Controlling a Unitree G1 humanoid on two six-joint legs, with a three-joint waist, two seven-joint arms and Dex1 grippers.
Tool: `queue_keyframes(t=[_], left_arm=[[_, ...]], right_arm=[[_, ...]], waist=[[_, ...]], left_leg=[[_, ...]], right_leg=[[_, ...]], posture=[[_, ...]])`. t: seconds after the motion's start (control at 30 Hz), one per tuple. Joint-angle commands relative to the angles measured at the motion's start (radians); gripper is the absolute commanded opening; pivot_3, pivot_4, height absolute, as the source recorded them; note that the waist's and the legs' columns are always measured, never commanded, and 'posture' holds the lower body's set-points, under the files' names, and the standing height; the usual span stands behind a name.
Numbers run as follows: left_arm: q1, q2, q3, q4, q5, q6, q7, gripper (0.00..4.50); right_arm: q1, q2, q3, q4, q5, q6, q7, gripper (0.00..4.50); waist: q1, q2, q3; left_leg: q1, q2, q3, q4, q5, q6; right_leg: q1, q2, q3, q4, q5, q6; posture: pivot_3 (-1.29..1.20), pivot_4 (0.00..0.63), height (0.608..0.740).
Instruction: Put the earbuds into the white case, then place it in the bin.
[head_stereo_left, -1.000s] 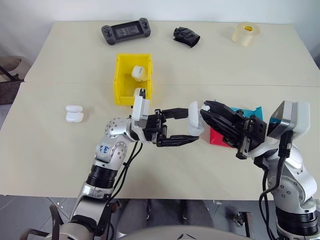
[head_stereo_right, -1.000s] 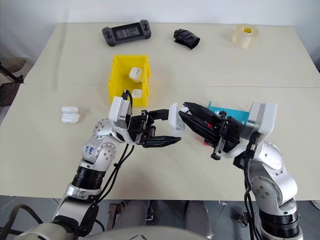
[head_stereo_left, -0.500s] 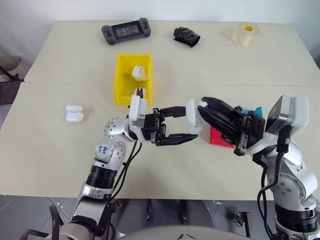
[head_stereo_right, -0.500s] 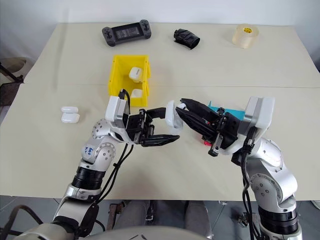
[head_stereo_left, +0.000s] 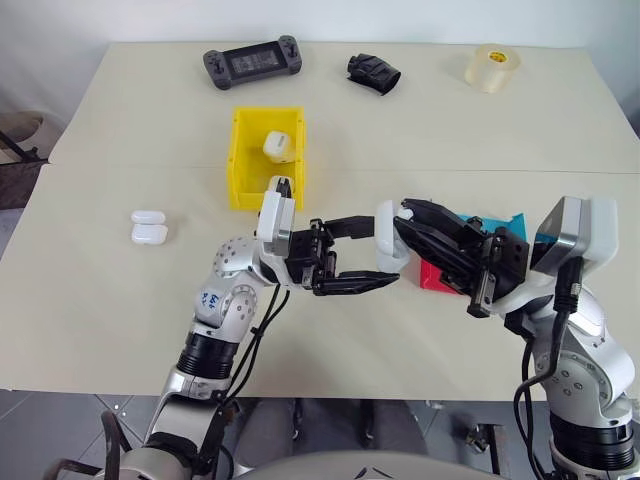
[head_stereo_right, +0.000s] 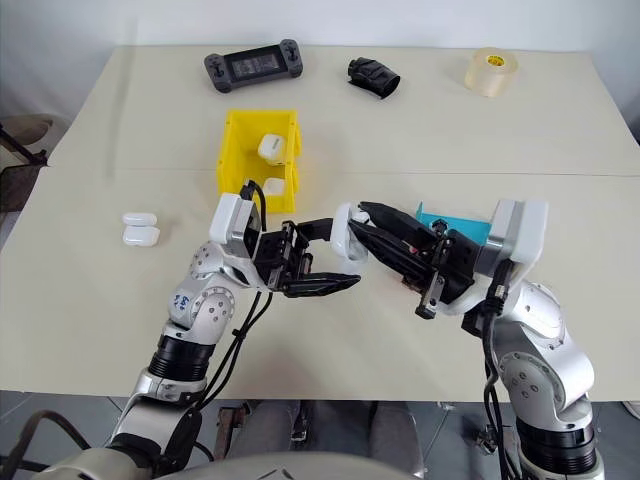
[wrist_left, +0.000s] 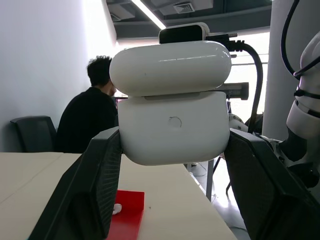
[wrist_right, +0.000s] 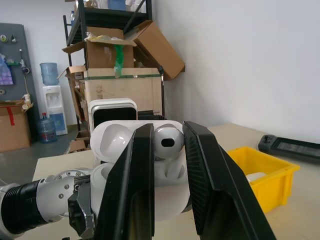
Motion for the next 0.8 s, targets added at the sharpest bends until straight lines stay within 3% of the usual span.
queue_keyframes(t=[0.03,0.1,0.43,0.53,0.7,0.8], left_arm=[[-0.013,-0.012,0.047,-0.035,-0.032,-0.038,0.018,2.75],[-0.012,-0.012,0.047,-0.035,-0.031,-0.040,0.017,2.75],[0.002,-0.002,0.046,-0.029,-0.014,-0.057,-0.009,2.75],[0.021,0.027,0.053,-0.029,-0.011,-0.062,-0.030,2.75],[0.051,0.058,0.047,-0.029,-0.014,-0.076,-0.073,2.75],[0.062,0.067,0.039,-0.023,-0.007,-0.093,-0.102,2.75]], right_arm=[[0.032,-0.038,-0.045,-0.006,0.044,0.046,-0.004,0.49],[0.029,-0.055,-0.052,-0.007,0.082,0.072,-0.004,0.49],[0.006,-0.083,-0.108,0.003,0.030,0.040,0.008,3.84],[0.102,-0.167,-0.258,0.066,0.019,0.034,0.085,3.84],[0.282,-0.274,-0.403,0.168,-0.019,0.045,0.245,3.84],[0.345,-0.294,-0.462,0.259,-0.096,-0.027,0.309,4.46]], waist=[[0.000,0.000,0.000],[0.000,0.000,0.000],[0.003,0.000,0.000],[0.008,0.000,0.000],[0.005,0.000,0.000],[0.003,0.000,0.000]], left_leg=[[0.000,0.000,0.000,0.000,0.000,0.000],[0.000,0.000,0.000,0.000,0.000,0.000],[0.000,0.000,0.000,0.000,0.000,0.000],[-0.001,-0.001,-0.001,0.000,0.000,0.000],[-0.001,-0.001,0.000,-0.001,-0.001,0.002],[-0.001,-0.001,0.000,-0.001,-0.001,0.002]], right_leg=[[0.000,0.000,0.000,0.000,0.000,0.000],[0.000,0.000,0.000,0.000,0.000,0.000],[0.000,0.000,0.000,-0.001,0.000,0.000],[0.001,0.000,0.000,-0.002,0.000,0.000],[0.002,-0.001,-0.001,-0.005,0.000,0.000],[0.003,0.000,-0.001,-0.005,0.000,0.000]], posture=[[0.00,0.150,0.740],[0.00,0.150,0.740],[0.00,0.150,0.740],[0.00,0.150,0.740],[0.00,0.150,0.740],[0.00,0.150,0.740]])
